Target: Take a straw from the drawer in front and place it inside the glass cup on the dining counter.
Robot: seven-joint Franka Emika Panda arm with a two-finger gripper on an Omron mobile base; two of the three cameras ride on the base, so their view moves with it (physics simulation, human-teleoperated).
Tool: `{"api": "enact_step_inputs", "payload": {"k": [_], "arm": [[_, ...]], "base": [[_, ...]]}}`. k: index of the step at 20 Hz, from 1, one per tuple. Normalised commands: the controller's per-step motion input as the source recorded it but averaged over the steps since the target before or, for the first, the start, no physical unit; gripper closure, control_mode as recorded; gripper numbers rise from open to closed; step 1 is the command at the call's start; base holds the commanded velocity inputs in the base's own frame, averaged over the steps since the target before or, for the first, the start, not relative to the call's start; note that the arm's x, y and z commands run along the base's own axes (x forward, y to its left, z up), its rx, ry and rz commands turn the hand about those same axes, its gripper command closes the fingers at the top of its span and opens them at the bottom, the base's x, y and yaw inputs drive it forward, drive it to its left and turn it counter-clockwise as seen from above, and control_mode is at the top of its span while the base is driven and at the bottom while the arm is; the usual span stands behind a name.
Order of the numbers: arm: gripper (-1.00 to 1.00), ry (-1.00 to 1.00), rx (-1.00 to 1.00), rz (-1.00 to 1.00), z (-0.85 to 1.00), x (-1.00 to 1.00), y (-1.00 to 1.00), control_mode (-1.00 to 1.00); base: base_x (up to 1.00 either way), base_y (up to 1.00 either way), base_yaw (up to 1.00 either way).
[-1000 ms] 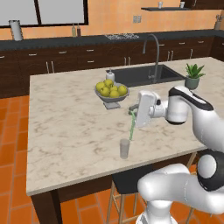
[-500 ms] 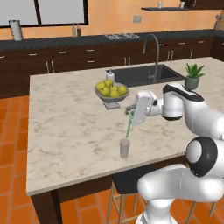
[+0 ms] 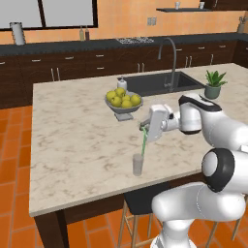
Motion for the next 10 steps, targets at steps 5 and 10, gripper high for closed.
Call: {"api": "enact_step_inputs", "payload": {"k": [5, 10], "arm": [[1.00, 0.00, 0.00, 0.00, -0.18, 0.00, 0.20, -1.00], [1.00, -0.05, 0.00, 0.00, -0.24, 0.15, 0.09, -1.00]], "base": [[0.00, 0.00, 0.00], [0.00, 0.00, 0.00]]}}
